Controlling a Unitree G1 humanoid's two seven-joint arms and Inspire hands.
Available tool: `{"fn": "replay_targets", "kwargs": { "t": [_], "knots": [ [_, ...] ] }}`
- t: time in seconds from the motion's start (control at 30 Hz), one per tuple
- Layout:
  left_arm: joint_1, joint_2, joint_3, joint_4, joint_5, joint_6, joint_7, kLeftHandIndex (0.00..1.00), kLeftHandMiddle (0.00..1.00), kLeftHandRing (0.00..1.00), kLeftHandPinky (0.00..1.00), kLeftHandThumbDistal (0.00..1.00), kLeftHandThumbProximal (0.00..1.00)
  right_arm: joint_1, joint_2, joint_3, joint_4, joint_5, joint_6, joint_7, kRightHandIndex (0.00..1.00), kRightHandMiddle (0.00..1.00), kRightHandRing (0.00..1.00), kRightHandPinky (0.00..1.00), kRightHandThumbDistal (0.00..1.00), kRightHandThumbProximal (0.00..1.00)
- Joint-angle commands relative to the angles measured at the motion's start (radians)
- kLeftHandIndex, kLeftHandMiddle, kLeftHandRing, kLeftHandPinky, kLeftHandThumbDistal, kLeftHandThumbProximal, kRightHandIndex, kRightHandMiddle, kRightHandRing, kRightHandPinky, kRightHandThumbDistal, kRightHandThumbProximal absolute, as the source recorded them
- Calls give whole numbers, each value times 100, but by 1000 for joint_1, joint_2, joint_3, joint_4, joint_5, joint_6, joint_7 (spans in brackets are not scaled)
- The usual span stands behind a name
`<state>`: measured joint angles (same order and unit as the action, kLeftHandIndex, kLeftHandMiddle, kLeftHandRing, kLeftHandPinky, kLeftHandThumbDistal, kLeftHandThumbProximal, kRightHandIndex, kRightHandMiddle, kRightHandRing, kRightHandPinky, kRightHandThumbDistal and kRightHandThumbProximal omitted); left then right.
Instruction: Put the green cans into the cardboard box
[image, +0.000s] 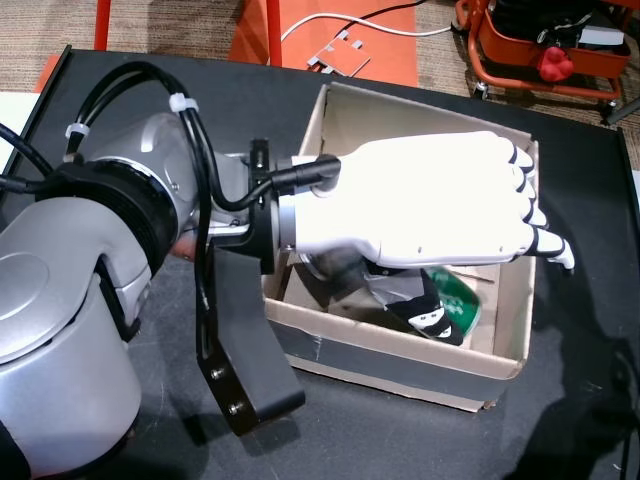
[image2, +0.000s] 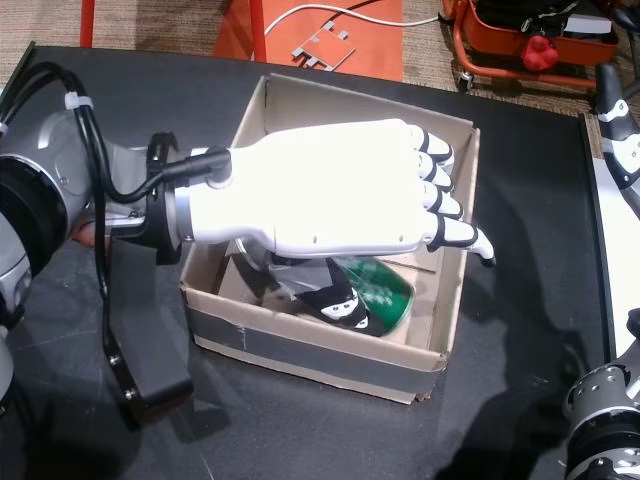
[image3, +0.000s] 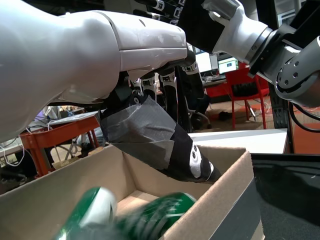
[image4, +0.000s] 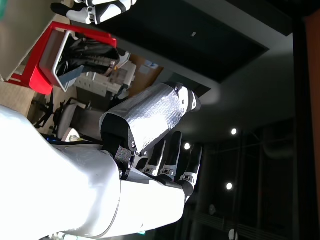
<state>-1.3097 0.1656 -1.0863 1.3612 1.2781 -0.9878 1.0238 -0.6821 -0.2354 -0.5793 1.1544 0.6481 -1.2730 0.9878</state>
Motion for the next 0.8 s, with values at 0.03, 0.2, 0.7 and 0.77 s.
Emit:
{"fn": "replay_targets", "kwargs": {
  "t": [0.03, 0.2, 0.7, 0.77],
  "knots": [
    [1, -3, 4, 5, -15, -9, -17, 54, 39, 44, 76, 100, 24, -10, 6, -21, 9, 15, 2, 9, 84, 66, 62, 71, 78, 63],
    [-1, 0, 1, 5, -24, 8, -34, 54, 38, 43, 77, 100, 28, -17, 7, -40, 15, 20, 18, 34, 84, 66, 62, 71, 78, 60],
    [-66, 128, 294, 18, -327, -6, -469, 69, 69, 74, 81, 100, 39, -25, 5, -52, 28, -3, 39, 40, 87, 67, 61, 72, 72, 52],
    [-66, 162, 435, 21, -484, -14, -651, 71, 74, 80, 81, 100, 37, -25, 0, -49, 34, -13, 50, 34, 87, 68, 62, 72, 74, 51]
  ]
}}
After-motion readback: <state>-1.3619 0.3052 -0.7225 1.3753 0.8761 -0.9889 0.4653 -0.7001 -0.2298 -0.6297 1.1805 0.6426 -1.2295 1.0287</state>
